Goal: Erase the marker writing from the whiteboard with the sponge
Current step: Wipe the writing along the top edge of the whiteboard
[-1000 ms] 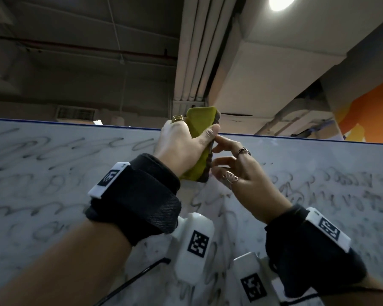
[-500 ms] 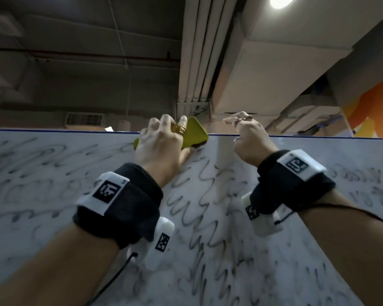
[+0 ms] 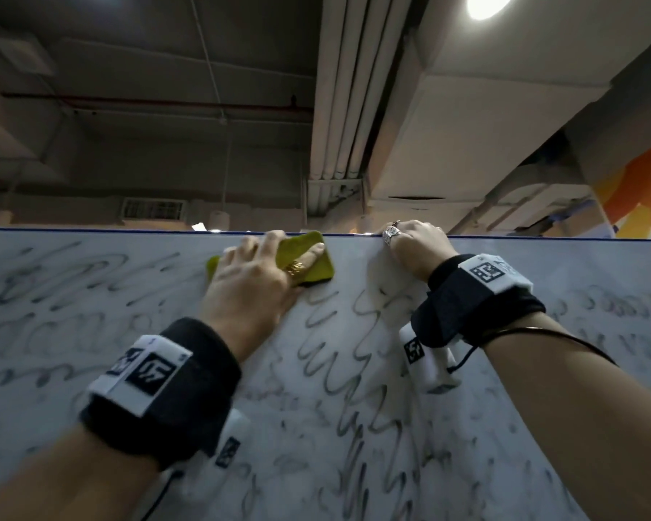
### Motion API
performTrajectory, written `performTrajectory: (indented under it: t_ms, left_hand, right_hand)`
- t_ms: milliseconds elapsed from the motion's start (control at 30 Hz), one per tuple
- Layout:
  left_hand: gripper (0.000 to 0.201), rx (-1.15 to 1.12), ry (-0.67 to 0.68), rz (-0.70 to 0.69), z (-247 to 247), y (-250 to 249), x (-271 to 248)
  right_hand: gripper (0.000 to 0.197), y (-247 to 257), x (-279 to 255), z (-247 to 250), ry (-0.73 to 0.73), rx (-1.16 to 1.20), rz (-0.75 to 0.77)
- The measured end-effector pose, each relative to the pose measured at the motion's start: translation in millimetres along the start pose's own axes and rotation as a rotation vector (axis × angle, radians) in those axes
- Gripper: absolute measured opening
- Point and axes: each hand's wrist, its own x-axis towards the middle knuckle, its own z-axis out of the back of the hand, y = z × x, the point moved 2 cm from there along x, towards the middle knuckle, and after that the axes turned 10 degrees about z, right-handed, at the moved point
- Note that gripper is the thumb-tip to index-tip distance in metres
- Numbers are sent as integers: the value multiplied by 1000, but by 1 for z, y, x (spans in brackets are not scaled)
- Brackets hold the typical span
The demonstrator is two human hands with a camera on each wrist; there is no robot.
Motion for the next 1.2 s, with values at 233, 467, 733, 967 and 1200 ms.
performTrajectory:
  t_ms: [233,467,733,967,1200]
  left_hand:
    - [52,24,41,97,5,-22,10]
    - [46,30,129,24,7,-72,30]
    - [60,-39,94,191,6,21,-22]
    - [53,0,110,320,7,-9,-11]
    - [46,-45,66,317,4,-29,-9]
  right_hand:
    - [50,5,6,-3,1,-5,-114]
    - [47,-5,11,-1,1,154,-142]
    - [42,3,-4,5,29,178,-153]
    - [31,8,1,1,73,-66,-47]
    - [37,6,0,0,38,-122,28]
